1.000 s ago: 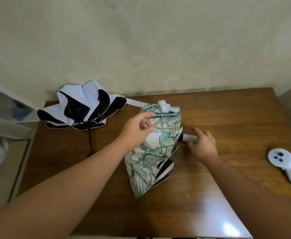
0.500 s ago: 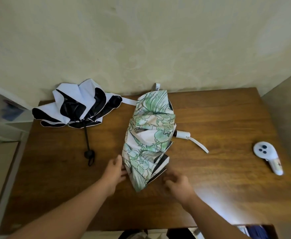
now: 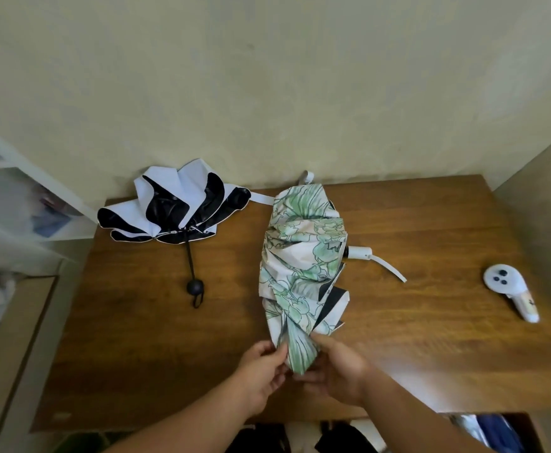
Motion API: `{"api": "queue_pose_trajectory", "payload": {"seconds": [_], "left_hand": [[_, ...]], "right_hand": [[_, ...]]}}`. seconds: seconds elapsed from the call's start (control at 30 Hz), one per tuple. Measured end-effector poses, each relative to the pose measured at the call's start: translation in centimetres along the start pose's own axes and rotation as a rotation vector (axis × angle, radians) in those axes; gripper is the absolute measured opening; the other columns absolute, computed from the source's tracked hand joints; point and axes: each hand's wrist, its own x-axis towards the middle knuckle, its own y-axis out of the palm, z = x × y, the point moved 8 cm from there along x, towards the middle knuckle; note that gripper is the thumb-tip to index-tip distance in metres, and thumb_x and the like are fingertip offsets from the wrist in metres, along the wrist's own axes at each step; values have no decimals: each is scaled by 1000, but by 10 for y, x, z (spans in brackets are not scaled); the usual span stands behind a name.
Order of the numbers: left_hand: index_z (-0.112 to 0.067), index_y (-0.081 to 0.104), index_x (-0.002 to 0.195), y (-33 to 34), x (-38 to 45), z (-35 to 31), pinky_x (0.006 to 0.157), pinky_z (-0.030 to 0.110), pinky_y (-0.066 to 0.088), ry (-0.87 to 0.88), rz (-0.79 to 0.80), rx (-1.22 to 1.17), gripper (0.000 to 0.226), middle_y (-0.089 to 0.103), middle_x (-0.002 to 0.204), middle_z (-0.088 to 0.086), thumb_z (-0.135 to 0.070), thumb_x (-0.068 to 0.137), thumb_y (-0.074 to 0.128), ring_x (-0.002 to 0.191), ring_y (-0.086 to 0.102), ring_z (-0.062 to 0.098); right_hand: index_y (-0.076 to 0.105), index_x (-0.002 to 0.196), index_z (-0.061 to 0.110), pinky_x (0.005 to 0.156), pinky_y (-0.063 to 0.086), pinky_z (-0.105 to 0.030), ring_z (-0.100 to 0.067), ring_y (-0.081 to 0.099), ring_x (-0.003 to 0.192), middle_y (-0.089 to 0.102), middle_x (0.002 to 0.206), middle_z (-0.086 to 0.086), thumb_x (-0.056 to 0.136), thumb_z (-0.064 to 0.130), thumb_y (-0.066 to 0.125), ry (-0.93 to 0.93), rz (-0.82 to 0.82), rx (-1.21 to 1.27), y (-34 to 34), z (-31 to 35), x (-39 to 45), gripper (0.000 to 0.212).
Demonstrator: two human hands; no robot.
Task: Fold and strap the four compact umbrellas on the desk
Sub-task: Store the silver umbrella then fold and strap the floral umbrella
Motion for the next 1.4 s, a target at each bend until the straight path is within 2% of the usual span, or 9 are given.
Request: {"api": "queue_pose_trajectory", "payload": {"seconds": [0.1, 0.2, 0.33, 0.5, 0.63, 0.73, 0.83, 1.23, 1.4], "left_hand": [[-19, 66, 111, 2, -21, 24, 56, 23, 48, -54, 98, 134, 21, 80, 89, 0, -28, 95, 76, 68, 70, 12], [-26, 60, 116, -12, -26, 12, 58, 23, 48, 118, -10, 431, 25, 77, 100, 1, -34, 96, 74, 74, 68, 13], [-40, 54, 120, -19, -29, -56, 75, 30, 53, 501, -106, 663, 31, 65, 105, -4, -32, 95, 72, 90, 64, 13], [-40, 58, 128, 10, -30, -101, 86, 31, 51, 773, -11, 1155, 32, 57, 116, -11, -37, 97, 67, 105, 60, 11], [-36, 67, 108, 19, -26, -107, 80, 33, 55, 831, -101, 1343, 13, 59, 107, -15, -43, 98, 65, 98, 62, 13], [-35, 70, 94, 15, -31, -112, 69, 29, 50, 854, -161, 1256, 8, 61, 96, -13, -41, 97, 67, 87, 61, 12], [-33, 71, 85, 0, -41, -114, 62, 24, 41, 846, -233, 1043, 11, 63, 88, -12, -36, 95, 72, 83, 61, 10], [-27, 70, 94, -8, -74, -71, 89, 42, 59, 547, -315, 373, 14, 73, 99, -2, -35, 103, 63, 92, 67, 18], [-31, 63, 106, 10, -87, -97, 94, 46, 60, 458, -268, 169, 5, 70, 102, 5, -31, 107, 57, 92, 74, 24]], "right_hand": [[68, 130, 9, 91, 51, -51, -37, 68, 102, 73, 121, -22, 103, 31, 58, -51, -47, 51, 2, -16, -6, 36], [64, 119, 3, 94, 54, -62, -40, 71, 95, 75, 112, -26, 98, 6, 65, -160, -185, 121, -14, -25, -14, 21], [53, 104, 7, 53, 57, -39, -29, 70, 61, 74, 92, -24, 94, -5, 69, -325, -366, 149, -28, -22, -30, 22], [53, 98, 9, 59, 53, -39, -29, 66, 68, 72, 83, -16, 90, -5, 73, -457, -430, 47, -24, -5, -43, 26], [55, 88, 14, 61, 49, -38, -25, 61, 69, 70, 75, -10, 88, 0, 76, -490, -445, -12, -22, 7, -50, 25], [57, 87, 12, 70, 60, -53, -28, 66, 72, 73, 84, -15, 89, 3, 76, -494, -483, 13, -28, 14, -60, 21], [58, 88, 13, 64, 58, -40, -24, 65, 67, 70, 85, -13, 93, 4, 73, -509, -531, 85, -42, 24, -73, 18], [65, 107, 22, 68, 48, -32, -23, 65, 80, 73, 90, 0, 96, 31, 73, -513, -141, 74, -25, 55, -105, 16], [70, 120, 22, 76, 56, -36, -25, 71, 92, 73, 119, -7, 90, 36, 78, -541, -38, -115, -19, 89, -112, 34]]}}
